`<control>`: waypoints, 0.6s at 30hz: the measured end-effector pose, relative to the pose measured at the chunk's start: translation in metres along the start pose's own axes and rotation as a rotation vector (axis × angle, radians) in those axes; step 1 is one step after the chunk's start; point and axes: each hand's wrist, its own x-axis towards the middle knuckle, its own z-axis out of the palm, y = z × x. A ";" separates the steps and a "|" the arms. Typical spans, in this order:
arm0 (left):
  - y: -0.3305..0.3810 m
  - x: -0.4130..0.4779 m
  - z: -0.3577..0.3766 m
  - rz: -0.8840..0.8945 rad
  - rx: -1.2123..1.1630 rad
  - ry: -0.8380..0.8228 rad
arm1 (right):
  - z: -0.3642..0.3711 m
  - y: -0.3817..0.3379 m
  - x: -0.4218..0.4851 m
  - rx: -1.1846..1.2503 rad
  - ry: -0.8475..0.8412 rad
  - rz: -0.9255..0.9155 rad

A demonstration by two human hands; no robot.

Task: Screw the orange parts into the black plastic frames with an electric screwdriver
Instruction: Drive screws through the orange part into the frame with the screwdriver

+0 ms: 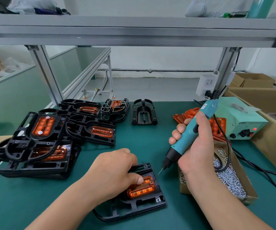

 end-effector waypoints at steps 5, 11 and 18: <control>0.005 -0.003 -0.001 0.043 0.006 -0.001 | 0.000 0.000 0.000 -0.003 0.006 0.000; 0.012 -0.003 -0.004 0.038 0.019 -0.020 | 0.000 0.001 0.000 -0.007 0.011 0.011; 0.003 -0.007 -0.006 0.038 -0.032 -0.020 | 0.000 0.001 0.000 -0.015 0.006 0.001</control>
